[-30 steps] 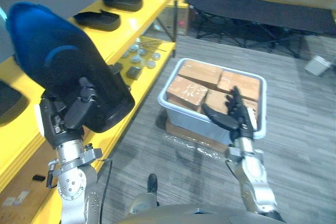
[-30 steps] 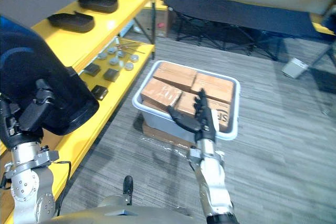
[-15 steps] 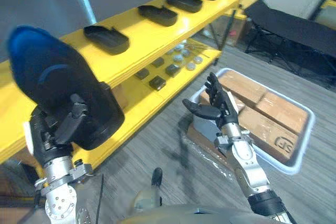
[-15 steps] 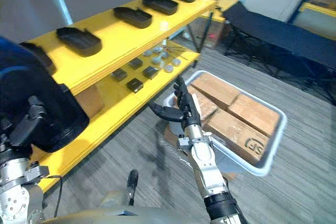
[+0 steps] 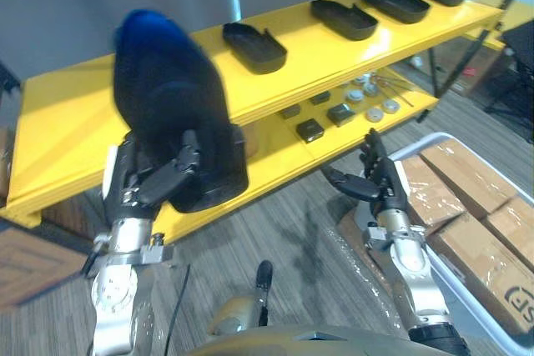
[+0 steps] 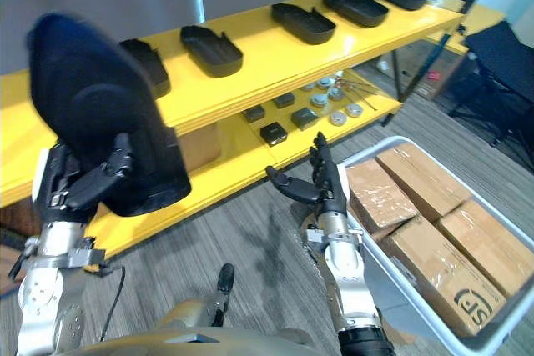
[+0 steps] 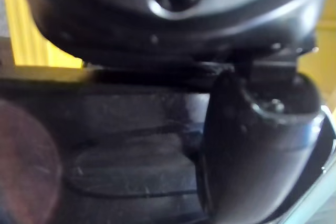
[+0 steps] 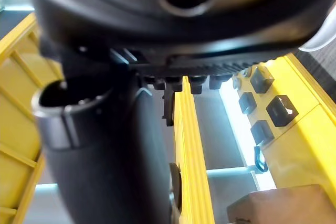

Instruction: Walk over and take three plastic housings, then place them on the shelf

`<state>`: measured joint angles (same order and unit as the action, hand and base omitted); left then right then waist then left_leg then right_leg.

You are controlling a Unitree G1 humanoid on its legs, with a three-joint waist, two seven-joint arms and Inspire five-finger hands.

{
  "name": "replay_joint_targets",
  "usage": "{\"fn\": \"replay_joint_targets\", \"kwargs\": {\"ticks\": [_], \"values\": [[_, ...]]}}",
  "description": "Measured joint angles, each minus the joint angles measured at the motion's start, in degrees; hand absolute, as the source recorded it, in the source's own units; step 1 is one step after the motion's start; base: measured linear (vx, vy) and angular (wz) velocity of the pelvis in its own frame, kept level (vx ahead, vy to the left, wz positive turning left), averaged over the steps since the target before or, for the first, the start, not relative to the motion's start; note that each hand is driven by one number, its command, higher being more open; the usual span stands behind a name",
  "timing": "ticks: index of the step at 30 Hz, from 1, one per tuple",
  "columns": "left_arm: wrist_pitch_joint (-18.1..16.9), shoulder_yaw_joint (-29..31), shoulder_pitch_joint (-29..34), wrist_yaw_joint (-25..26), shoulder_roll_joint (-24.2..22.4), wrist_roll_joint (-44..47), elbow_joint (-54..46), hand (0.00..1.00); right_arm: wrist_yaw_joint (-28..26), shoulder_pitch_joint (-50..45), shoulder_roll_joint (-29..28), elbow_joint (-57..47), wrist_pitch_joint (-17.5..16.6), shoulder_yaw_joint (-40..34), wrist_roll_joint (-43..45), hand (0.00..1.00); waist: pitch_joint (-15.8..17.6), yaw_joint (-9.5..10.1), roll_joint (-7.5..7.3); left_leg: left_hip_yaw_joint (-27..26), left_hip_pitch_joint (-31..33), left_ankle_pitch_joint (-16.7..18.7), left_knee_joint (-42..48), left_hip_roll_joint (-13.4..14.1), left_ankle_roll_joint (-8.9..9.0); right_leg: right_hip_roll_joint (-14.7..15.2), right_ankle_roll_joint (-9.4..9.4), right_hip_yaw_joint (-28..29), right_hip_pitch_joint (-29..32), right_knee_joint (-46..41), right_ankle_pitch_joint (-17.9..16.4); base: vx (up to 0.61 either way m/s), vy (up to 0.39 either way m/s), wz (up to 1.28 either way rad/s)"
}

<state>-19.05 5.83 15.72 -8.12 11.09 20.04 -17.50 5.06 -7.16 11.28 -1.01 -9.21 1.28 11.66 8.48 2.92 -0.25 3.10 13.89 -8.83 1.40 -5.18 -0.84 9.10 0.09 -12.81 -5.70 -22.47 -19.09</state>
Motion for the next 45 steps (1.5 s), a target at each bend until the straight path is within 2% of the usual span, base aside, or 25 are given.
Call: {"fn": "replay_joint_targets", "kwargs": {"ticks": [1,2,8,9,10,12,15,16,17,18,19,20,21,23,25,26,28,29,31,32,33,35,38,41,45], "values": [[-0.6,-0.4,-0.1,0.5,0.0,0.1,0.4,0.00,-1.1,1.2,0.6,-1.5,-0.6,0.1,-0.1,1.00,1.3,0.93,0.77,-2.2,3.1,-0.6,9.0,0.7,-1.27,-0.1,4.54,0.6,-0.9,1.0,-4.0,0.01,-0.094,-0.17],[-0.3,-2.1,-0.5,0.9,-0.6,-0.2,2.8,0.00,-1.3,1.2,0.8,-1.7,-1.4,0.1,-0.1,1.00,2.3,-0.08,1.99,-1.7,3.2,-0.4,10.1,0.8,-0.81,-0.6,4.69,0.3,-1.3,0.7,-3.7,-0.03,-0.099,-0.19],[0.6,-5.8,0.8,2.5,-1.1,-0.3,3.8,0.00,-0.4,0.2,0.8,-2.0,-3.0,0.6,0.4,1.00,2.8,-0.91,2.45,-2.5,1.6,-1.7,5.8,2.2,-0.23,-2.0,3.78,0.6,-0.3,0.7,-3.1,-0.06,-0.023,-0.03],[0.6,-5.7,0.4,3.2,-1.1,-0.4,3.8,0.00,0.2,0.4,0.7,-2.2,-4.5,0.6,0.6,1.00,3.7,-1.05,1.66,-4.1,2.2,0.7,8.3,2.8,-0.21,-0.7,2.71,0.7,-0.4,0.9,-3.3,-0.02,0.043,-0.17],[0.5,-5.5,0.4,4.0,-1.1,-0.4,3.8,0.00,0.9,0.8,0.2,-2.2,-6.2,0.7,0.6,1.00,4.7,-0.81,1.32,-5.1,3.7,4.2,17.9,3.1,-2.24,-0.3,2.48,1.4,-0.7,0.4,-3.5,-0.01,0.049,-0.24],[0.6,-4.7,0.2,4.4,-1.1,-0.5,3.7,0.00,2.2,1.0,-0.6,-2.5,-8.7,1.0,0.3,1.00,5.1,-0.64,1.34,-6.8,3.7,12.6,24.2,3.3,-1.32,0.2,2.60,2.2,-1.5,-1.2,-5.3,0.05,0.069,-0.21],[0.9,-3.5,0.1,4.1,-1.1,-0.4,3.3,0.00,4.1,1.0,-1.6,-2.6,-9.1,1.1,-1.1,1.00,5.1,0.03,-0.16,-7.6,3.2,16.8,27.1,1.9,-2.66,1.7,2.33,2.0,-3.8,-2.4,-6.2,0.16,0.104,-0.01],[1.3,-2.4,-0.1,3.9,-1.3,-0.4,3.3,0.00,5.0,1.6,-1.8,-2.6,-9.3,1.1,-2.2,1.00,5.2,0.22,-0.29,-7.6,3.2,18.0,28.0,1.1,-3.45,3.1,0.86,2.0,-0.2,-11.1,-5.0,0.26,0.108,0.26],[2.1,-1.5,-0.4,3.7,-1.2,-0.3,3.3,0.00,5.4,1.3,-2.2,-2.7,-9.6,1.2,-2.3,1.00,5.2,-0.29,-0.23,-6.8,2.7,18.7,28.4,0.0,-4.23,4.7,-1.04,2.1,4.3,-21.6,-1.1,0.26,0.111,0.37],[2.3,-1.0,-0.4,3.6,-1.1,-0.3,3.3,0.00,5.6,1.2,-2.4,-2.7,-9.6,1.1,-2.4,1.00,5.2,-0.33,-0.28,-6.2,2.1,19.2,28.3,-0.6,-4.54,5.4,-1.84,2.4,6.4,-26.0,2.0,0.24,0.164,0.58],[2.4,-0.2,-0.4,3.2,-1.0,-0.4,3.2,0.00,6.1,1.2,-2.7,-2.7,-9.7,0.6,-2.6,1.00,5.3,-0.38,-0.23,-4.7,0.1,19.6,27.1,-1.5,-5.13,6.0,-1.74,3.8,9.7,-32.9,9.8,0.31,0.136,0.59],[2.7,0.5,-0.3,3.5,-1.0,-0.4,2.6,0.00,6.5,1.4,-2.6,-2.8,-10.2,0.1,-3.9,1.00,5.3,-0.44,0.01,-3.0,-2.2,19.4,25.3,-2.0,-6.05,5.7,-1.53,4.9,11.9,-37.0,10.8,0.31,0.111,0.61],[2.7,1.0,-0.3,3.7,-1.0,-0.3,2.1,0.00,6.6,1.4,-2.6,-3.1,-10.6,-0.2,-4.6,1.00,5.3,-0.39,0.18,-2.1,-3.1,19.3,24.6,-2.1,-6.26,5.5,-1.31,4.8,12.8,-37.4,9.7,0.27,0.059,0.62],[2.7,3.1,-0.4,3.9,-0.9,-0.1,-0.3,0.00,6.5,2.5,-2.3,-5.3,-11.4,-0.7,-4.7,1.00,5.4,-0.28,0.73,0.9,-6.7,18.8,21.8,-2.2,-6.00,3.2,0.39,4.2,15.7,-30.8,5.3,0.24,0.009,0.60],[2.5,3.5,-0.7,4.2,-0.5,0.3,-1.1,0.00,6.0,4.4,-0.7,-6.7,-11.5,-1.9,-4.5,1.00,5.1,-0.34,1.24,3.2,-8.9,18.7,20.1,-2.1,-5.61,0.2,0.84,6.0,17.3,-19.7,4.6,0.29,-0.031,0.66],[2.5,3.0,-1.0,4.3,-0.1,0.5,-1.0,0.00,6.0,5.2,1.4,-7.9,-12.4,-3.0,-4.6,1.00,4.7,-0.61,1.56,4.7,-9.3,19.0,20.3,-2.3,-5.11,-1.9,1.92,9.4,17.8,-12.5,5.2,0.24,-0.051,0.89],[2.5,1.4,-1.0,4.8,0.1,0.5,-1.0,0.00,6.1,5.6,3.8,-10.0,-13.6,-4.8,-4.5,1.00,4.3,-1.42,1.43,7.9,-10.8,19.2,20.2,-3.2,-4.68,-3.5,3.96,14.2,17.5,-6.1,6.8,0.23,-0.089,1.03],[2.5,0.7,-1.0,5.0,0.1,0.5,-1.0,0.00,6.1,5.5,4.1,-11.0,-13.9,-5.5,-4.5,1.00,3.9,-1.74,1.14,8.6,-11.1,19.2,20.1,-3.5,-4.60,-3.4,4.86,14.8,17.3,-4.6,7.4,0.28,-0.159,1.20],[2.4,-0.9,-1.0,5.0,0.1,0.6,-1.1,0.00,6.0,5.7,4.3,-15.2,-14.3,-7.3,-4.5,1.00,1.6,-1.50,-0.61,10.1,-11.5,19.9,19.4,-4.7,-3.42,-1.9,4.21,13.5,15.7,1.1,12.5,0.33,-0.255,1.02],[2.5,-1.1,-1.0,5.0,-0.6,0.5,-1.1,0.00,5.2,6.3,4.8,-16.8,-15.1,-7.6,-4.5,1.00,0.6,-1.28,-1.12,10.0,-11.5,20.8,19.8,-4.5,-2.06,-1.5,5.09,11.5,14.0,3.5,14.2,0.33,-0.296,0.75],[2.5,-1.4,-0.4,5.2,-1.9,0.6,-1.2,0.00,4.4,7.0,5.3,-17.9,-15.3,-7.6,-4.5,1.00,-0.1,-1.28,-0.15,9.4,-11.1,21.6,20.5,-2.7,-0.49,-2.6,4.29,9.4,12.1,5.9,14.7,0.24,-0.224,0.65],[2.5,-1.7,0.1,4.8,-2.6,0.5,-1.2,0.00,4.2,7.4,6.3,-18.7,-15.3,-7.6,-4.5,1.00,-0.7,-1.12,0.56,6.9,-11.1,22.5,20.1,0.0,0.84,-3.9,3.36,6.9,9.9,8.8,15.1,0.16,-0.159,0.48],[2.4,-1.7,0.0,3.0,-2.7,0.5,-1.2,0.00,4.3,6.3,6.4,-18.7,-15.3,-10.2,-4.6,1.00,-1.2,-1.65,1.01,-1.1,-10.8,22.3,16.9,3.7,0.47,-4.8,2.27,3.6,8.2,11.8,15.5,0.10,-0.127,0.54],[2.4,-2.0,-1.4,1.8,-2.7,0.5,-0.4,0.00,4.9,2.6,5.8,-18.6,-14.9,-14.7,-4.6,1.00,-1.3,-2.14,0.96,-7.0,-10.8,19.5,14.0,4.4,-0.50,-3.8,2.38,1.3,7.3,13.4,15.7,0.03,-0.024,0.46],[1.5,-2.8,-2.6,2.9,-2.4,0.1,0.2,0.00,4.8,1.2,2.8,-18.6,-14.9,-17.4,-4.4,1.00,-2.0,-3.34,1.18,-7.3,-12.6,17.1,10.0,3.2,-0.77,-3.0,2.56,1.0,6.3,15.3,16.6,0.00,0.038,0.13]]}}
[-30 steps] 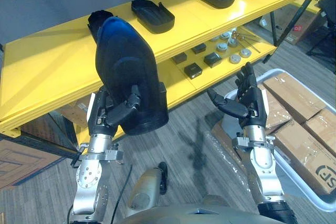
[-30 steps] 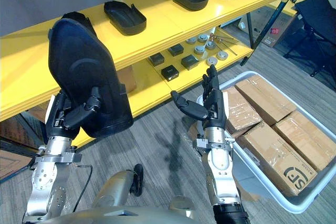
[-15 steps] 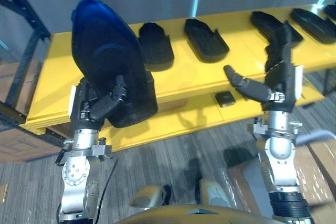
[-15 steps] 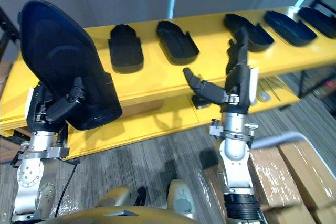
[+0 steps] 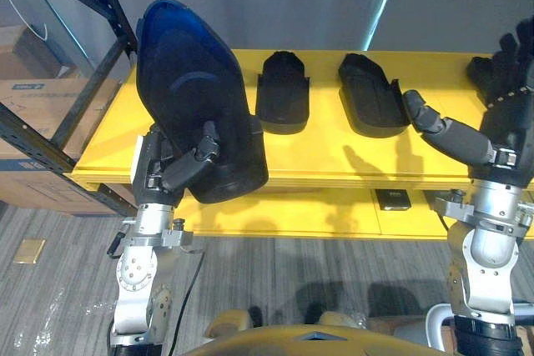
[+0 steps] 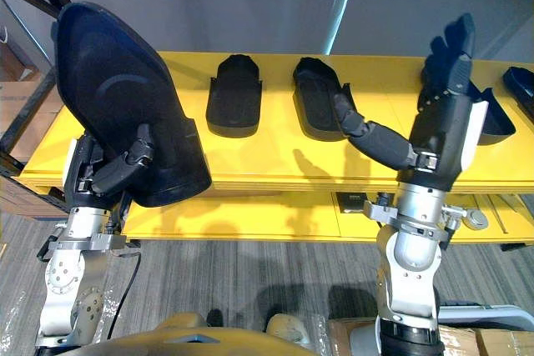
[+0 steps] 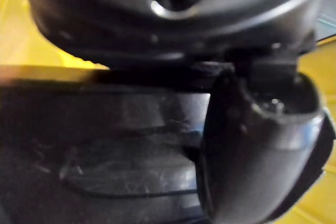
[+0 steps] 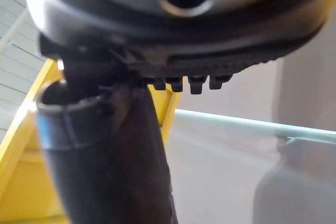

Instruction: Walk over and take three plastic housings, then place them on the shelf

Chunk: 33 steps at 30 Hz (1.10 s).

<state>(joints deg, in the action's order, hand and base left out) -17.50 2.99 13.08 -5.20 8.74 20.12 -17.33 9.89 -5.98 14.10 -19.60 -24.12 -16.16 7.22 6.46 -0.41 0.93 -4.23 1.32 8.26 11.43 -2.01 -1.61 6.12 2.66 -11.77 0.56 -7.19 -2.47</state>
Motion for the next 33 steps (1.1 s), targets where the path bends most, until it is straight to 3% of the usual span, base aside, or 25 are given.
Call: {"fn": "replay_joint_targets", "kwargs": {"ticks": [5,8,9,11,12,14,16,17,19,20,21,22,23,24,25,26,29,30,33], "values": [[0.0,-1.6,0.7,0.0,0.0,-0.3,0.0,0.00,-3.2,-2.6,-4.4,0.0,0.0,0.6,3.3,1.00,-0.3,-0.48,0.00,-0.4,-1.1,-1.0,-1.3,-0.2,0.07,-0.1,0.12,1.1,-0.8,1.2,0.8,-0.03,0.007,-0.09],[0.0,-2.1,2.9,0.7,-1.1,-0.6,0.0,0.00,-6.1,-4.6,-5.9,0.1,-0.1,3.3,5.7,1.00,0.8,0.31,0.07,-0.5,4.7,0.5,13.3,0.6,2.41,0.0,-0.84,3.2,-1.1,-0.1,-0.1,-0.10,0.001,-0.26],[0.0,-2.1,3.3,1.0,-1.3,-0.6,0.0,0.00,-6.8,-4.6,-5.9,0.1,-0.1,3.5,5.7,1.00,1.3,0.35,-0.20,-0.4,5.8,1.2,16.4,0.9,2.46,0.2,-0.79,3.5,-1.5,-0.2,-0.2,-0.13,0.064,-0.38],[0.0,-2.2,4.5,1.4,-1.5,-0.6,0.1,0.00,-8.7,-4.7,-5.9,-0.6,-0.2,5.0,7.3,1.00,1.3,0.19,0.07,-2.0,7.2,4.6,21.6,7.3,0.08,0.5,-0.33,3.7,-2.1,-1.3,-0.8,-0.14,0.087,-0.25],[0.0,-2.2,4.5,1.5,-1.7,-0.6,0.2,0.00,-8.9,-4.8,-6.0,-1.4,-0.2,5.3,7.8,1.00,1.3,0.09,0.04,-2.4,7.2,4.6,21.2,9.3,0.17,0.9,-0.01,3.8,-2.3,-1.5,-1.0,-0.10,0.101,-0.14],[-0.2,-2.9,4.2,2.1,-2.6,-0.6,1.6,0.00,-9.1,-5.1,-6.0,-4.9,-0.5,7.5,7.9,1.00,1.2,-0.27,-0.33,-2.2,6.8,2.5,16.7,15.1,1.21,4.5,0.96,4.4,-2.3,-2.5,-1.6,-0.03,0.211,-0.11],[-0.2,-3.2,4.2,2.3,-3.6,-0.7,2.6,0.00,-9.3,-4.8,-5.9,-5.7,-1.0,9.7,7.9,1.00,1.0,-0.26,-0.75,-1.8,5.9,0.1,14.0,16.7,1.86,7.6,1.93,5.5,-1.3,-4.2,-2.2,-0.01,0.351,-0.16],[-0.2,-3.8,4.2,2.6,-4.6,-1.1,3.4,0.00,-9.2,-4.7,-5.8,-5.6,-1.1,11.5,7.9,1.00,0.7,-0.30,-0.21,-1.4,5.1,-1.3,13.6,17.8,3.03,10.0,3.54,6.8,-0.3,-5.8,-3.0,-0.03,0.519,-0.13],[-0.2,-4.6,4.5,2.8,-5.3,-2.3,3.7,0.00,-8.9,-4.9,-5.7,-5.5,-1.1,12.5,8.0,1.00,-0.5,-0.52,1.66,-1.5,4.6,-1.7,13.6,18.4,3.84,11.4,4.73,7.7,0.1,-6.2,-3.6,0.01,0.543,0.06],[-0.2,-5.0,4.6,2.4,-5.5,-2.6,3.5,0.00,-8.4,-5.0,-5.9,-5.3,-1.2,12.7,8.8,1.00,-1.7,-0.65,3.11,-3.2,4.1,1.0,12.3,18.3,8.61,12.7,7.61,8.2,0.2,-6.0,-3.1,0.05,0.603,0.24],[-0.2,-4.5,4.2,2.1,-4.6,-2.6,3.7,0.00,-7.8,-5.1,-8.0,-4.0,-1.3,13.0,8.9,1.00,-2.4,-0.82,1.51,-4.1,4.4,2.1,12.8,16.2,12.42,15.0,8.94,9.3,0.0,-5.6,-2.1,0.10,0.674,0.29],[0.2,-4.2,4.6,2.1,-3.4,-2.7,4.0,0.00,-6.7,-6.3,-10.6,-2.0,-1.0,14.2,8.9,1.00,-3.6,-1.09,-1.42,-5.2,5.4,3.6,13.5,12.8,9.91,18.1,7.69,10.0,-0.3,-3.3,2.2,0.08,0.397,0.24],[0.4,-3.9,4.6,2.0,-3.1,-2.7,4.3,0.00,-6.4,-6.9,-11.1,-1.1,-1.0,14.7,8.9,1.00,-3.7,-0.88,-1.78,-5.1,6.0,4.3,14.2,12.4,9.27,18.4,7.91,9.9,-0.4,-2.1,6.0,0.06,0.501,0.17],[0.9,-3.3,4.6,1.9,-2.4,-2.7,4.5,0.00,-5.7,-7.7,-11.7,0.5,-0.7,15.8,8.7,1.00,-3.7,-0.61,-1.94,-5.1,6.4,4.7,14.5,12.0,8.26,18.3,7.81,9.2,-0.5,-0.2,13.3,0.02,0.532,0.09],[1.2,-2.9,4.4,1.9,-1.5,-2.7,4.5,0.00,-5.1,-8.1,-12.2,0.9,-0.1,16.1,8.4,1.00,-3.6,-0.23,-1.82,-5.6,6.4,4.8,14.2,11.6,7.14,18.2,6.48,8.5,-0.5,1.1,17.5,0.04,0.567,-0.01],[1.4,-2.2,4.1,1.9,-0.8,-2.8,4.4,0.00,-4.4,-8.1,-12.6,1.0,-0.1,16.5,7.0,1.00,-3.6,0.22,-1.75,-6.5,6.1,4.9,13.5,11.5,5.92,17.5,4.63,7.9,0.2,-0.2,17.6,0.09,0.431,-0.03],[1.6,-0.9,2.5,2.0,0.5,-2.8,4.4,0.00,-4.6,-7.2,-11.5,0.8,-0.1,16.6,6.5,1.00,-4.1,0.11,-2.00,-6.1,5.6,2.9,9.8,10.2,4.09,10.3,7.29,7.5,0.3,-5.5,5.3,0.14,0.187,0.05],[2.0,-0.9,1.0,2.0,0.9,-2.8,4.4,0.00,-4.6,-6.3,-11.4,0.8,-0.1,16.3,6.3,1.00,-4.2,0.05,-2.03,-6.1,5.9,1.8,8.3,9.0,3.65,8.4,6.70,7.2,0.1,-4.6,2.7,0.12,0.132,0.10],[3.5,-1.3,-1.8,2.0,1.1,-3.1,4.4,0.00,-4.4,-5.3,-11.3,1.3,0.1,15.4,5.7,1.00,-4.1,-0.16,-1.83,-5.7,6.0,0.3,6.0,6.5,2.87,8.4,6.12,6.2,-1.3,-0.9,2.5,0.03,0.106,0.17]]}}
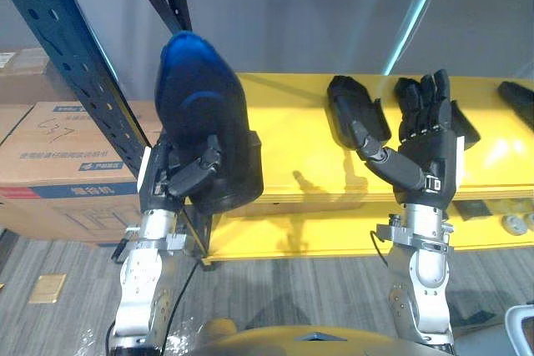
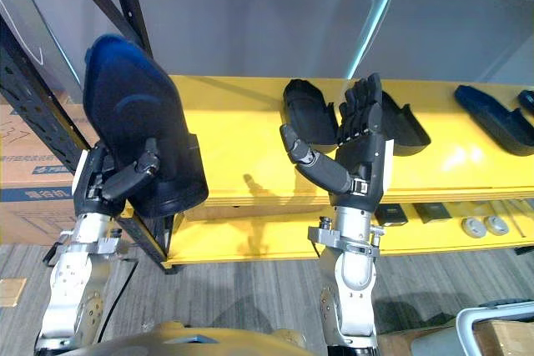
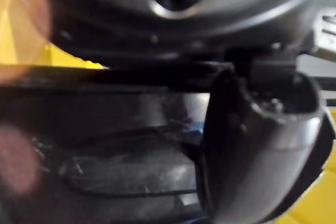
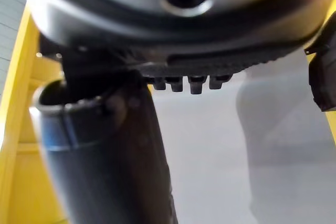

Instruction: Walk over and take three plastic housings, then place them on the shelf

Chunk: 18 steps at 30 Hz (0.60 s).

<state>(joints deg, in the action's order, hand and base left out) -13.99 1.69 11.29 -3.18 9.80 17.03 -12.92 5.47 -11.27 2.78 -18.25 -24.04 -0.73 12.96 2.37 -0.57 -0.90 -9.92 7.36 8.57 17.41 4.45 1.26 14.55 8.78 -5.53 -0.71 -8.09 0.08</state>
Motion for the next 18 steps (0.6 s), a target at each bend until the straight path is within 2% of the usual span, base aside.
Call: {"fn": "replay_joint_targets", "kwargs": {"ticks": [3,7,9,12,16,18], "values": [[0.4,-0.9,-0.4,0.9,0.5,-2.7,0.0,0.00,0.2,1.4,1.4,3.0,0.7,-0.1,-0.8,1.00,0.1,-0.34,0.40,0.6,-0.5,-0.9,-0.9,-0.1,0.22,-0.2,-0.01,-0.6,-1.7,2.4,0.0,-0.02,-0.034,0.10],[0.4,-3.3,-0.1,1.0,0.4,-4.5,-0.1,0.00,1.5,2.2,4.5,3.0,1.3,-0.3,-1.4,1.00,0.2,-0.09,0.69,1.3,-1.1,-3.6,-4.0,1.2,2.17,-1.9,-2.39,-0.7,-2.0,3.3,-1.6,-0.09,-0.101,0.05],[0.6,-3.5,-0.1,0.5,0.8,-4.7,-1.0,0.00,1.2,2.3,4.7,2.6,1.5,-0.8,-1.4,1.00,0.4,-0.03,0.39,0.9,-1.9,-4.4,-5.3,1.7,3.10,-2.3,-2.46,-0.5,-2.0,3.3,-3.5,-0.13,-0.125,-0.12],[1.9,-3.5,-0.6,0.1,1.9,-4.7,-2.2,0.00,0.2,2.3,6.1,2.4,2.0,-2.7,-1.1,1.00,0.5,-1.30,1.00,0.9,-3.0,-6.1,-7.6,3.0,4.58,-3.7,-2.55,-0.3,-1.7,3.0,-4.6,-0.14,-0.128,-0.08],[3.9,-3.3,-6.8,2.5,2.6,-4.7,-0.9,0.00,-1.3,2.2,6.4,1.8,2.3,-5.0,-0.6,1.00,0.7,-2.21,1.54,-0.8,-4.5,-8.5,-11.3,4.2,5.04,-5.1,-2.82,1.3,0.0,1.8,-4.7,-0.09,-0.062,-0.19],[4.3,-2.4,-15.0,5.1,4.5,-4.6,5.5,0.00,-5.3,2.2,6.7,1.0,2.3,-4.8,1.4,1.00,0.9,-3.01,1.96,-2.0,-4.9,-9.5,-12.4,4.4,5.36,-5.3,-2.85,2.8,1.7,0.1,-4.7,-0.04,-0.017,-0.28]]}}
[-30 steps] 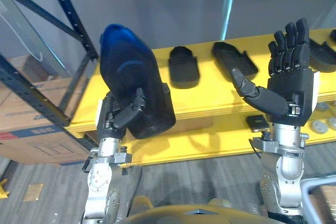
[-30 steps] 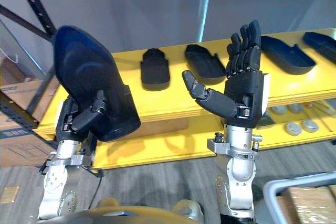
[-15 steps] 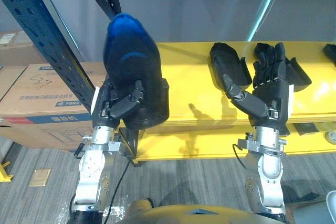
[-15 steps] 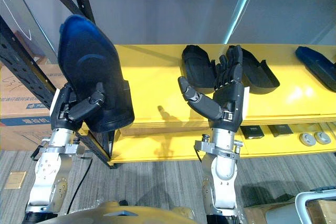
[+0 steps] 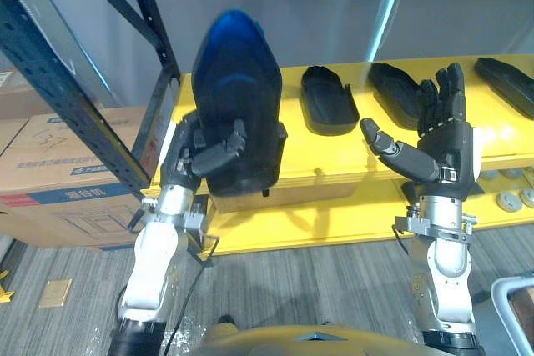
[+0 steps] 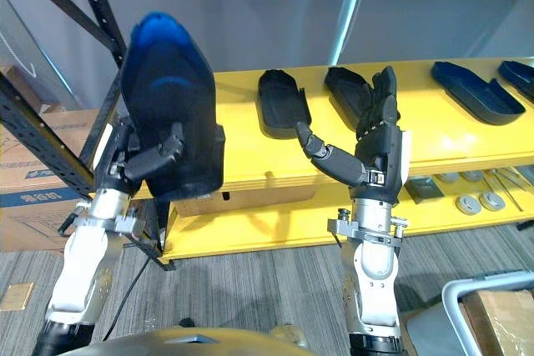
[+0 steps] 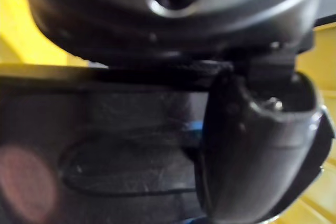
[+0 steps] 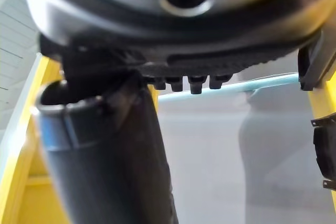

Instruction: Walk over and take three plastic housings, then place them on the shelf

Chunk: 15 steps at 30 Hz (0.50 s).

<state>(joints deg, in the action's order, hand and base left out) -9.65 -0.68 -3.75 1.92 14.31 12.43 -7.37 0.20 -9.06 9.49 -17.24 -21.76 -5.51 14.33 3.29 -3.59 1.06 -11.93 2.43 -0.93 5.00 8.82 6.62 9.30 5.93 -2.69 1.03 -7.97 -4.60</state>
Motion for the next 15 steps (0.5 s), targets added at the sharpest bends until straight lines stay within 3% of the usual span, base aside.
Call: {"fn": "replay_joint_targets", "kwargs": {"ticks": [2,8,15], "values": [[0.4,1.3,-4.9,1.3,2.0,0.5,4.3,0.00,-2.8,0.1,1.0,-0.1,0.0,0.3,1.8,1.00,0.2,-0.93,0.26,-1.0,0.0,-0.5,-0.4,0.0,-0.39,-0.1,0.63,1.0,0.9,-0.6,0.5,-0.02,0.002,-0.27],[5.7,5.6,-17.8,5.1,9.3,4.8,17.7,0.00,-10.6,0.2,5.1,-0.4,0.2,0.5,6.5,1.00,1.7,-4.18,0.86,-4.5,-2.8,-1.4,-3.6,-0.4,-0.45,-0.1,0.97,4.1,2.1,-1.2,0.9,0.01,0.012,-0.25],[12.2,6.1,-25.8,6.2,11.6,12.1,27.6,0.00,-12.9,0.9,7.2,-0.6,2.2,2.1,6.8,1.00,4.1,-5.11,2.38,-5.7,-3.4,-1.6,-4.4,-0.4,-0.34,-0.3,1.01,5.2,3.0,-2.1,0.8,0.02,-0.003,-0.08]]}}
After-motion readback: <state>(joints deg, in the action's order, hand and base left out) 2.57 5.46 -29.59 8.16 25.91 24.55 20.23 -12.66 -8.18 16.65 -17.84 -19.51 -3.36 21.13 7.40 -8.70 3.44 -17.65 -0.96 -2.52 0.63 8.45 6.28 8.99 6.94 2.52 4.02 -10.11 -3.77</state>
